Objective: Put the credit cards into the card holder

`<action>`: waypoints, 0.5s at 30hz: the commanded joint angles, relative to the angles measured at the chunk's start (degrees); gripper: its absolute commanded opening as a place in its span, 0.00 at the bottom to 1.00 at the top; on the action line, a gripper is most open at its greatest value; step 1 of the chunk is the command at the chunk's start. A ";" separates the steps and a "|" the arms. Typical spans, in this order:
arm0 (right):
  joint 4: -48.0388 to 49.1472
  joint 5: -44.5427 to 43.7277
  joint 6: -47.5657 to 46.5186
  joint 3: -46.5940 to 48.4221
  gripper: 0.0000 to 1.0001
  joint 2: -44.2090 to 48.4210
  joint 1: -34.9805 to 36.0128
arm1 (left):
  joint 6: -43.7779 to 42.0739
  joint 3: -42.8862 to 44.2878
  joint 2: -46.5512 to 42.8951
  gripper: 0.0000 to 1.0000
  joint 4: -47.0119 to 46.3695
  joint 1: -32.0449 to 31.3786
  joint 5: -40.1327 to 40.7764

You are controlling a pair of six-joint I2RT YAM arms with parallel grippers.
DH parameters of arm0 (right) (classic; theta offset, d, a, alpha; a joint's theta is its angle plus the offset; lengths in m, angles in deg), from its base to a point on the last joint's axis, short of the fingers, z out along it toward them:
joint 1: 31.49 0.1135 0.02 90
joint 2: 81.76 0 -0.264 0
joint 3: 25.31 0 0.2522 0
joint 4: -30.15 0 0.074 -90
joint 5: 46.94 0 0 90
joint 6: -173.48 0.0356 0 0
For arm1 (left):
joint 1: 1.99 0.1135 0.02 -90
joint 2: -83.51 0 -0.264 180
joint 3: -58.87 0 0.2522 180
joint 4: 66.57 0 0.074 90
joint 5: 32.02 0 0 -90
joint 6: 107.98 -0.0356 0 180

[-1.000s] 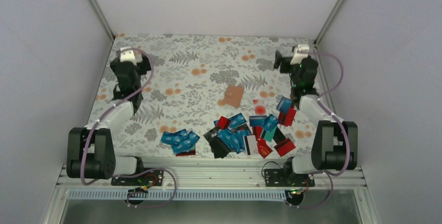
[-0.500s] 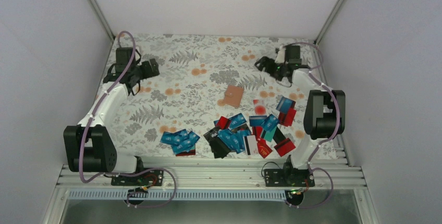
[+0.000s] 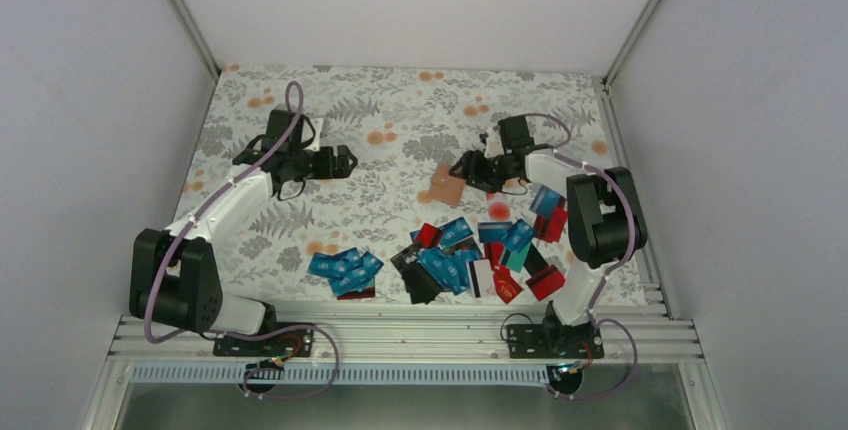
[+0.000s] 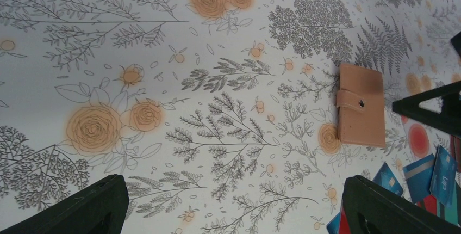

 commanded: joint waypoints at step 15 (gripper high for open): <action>6.02 3.90 1.20 -1.16 0.10 -8.90 0.38 | 4.35 -1.08 -0.68 0.97 -4.31 -5.12 -0.39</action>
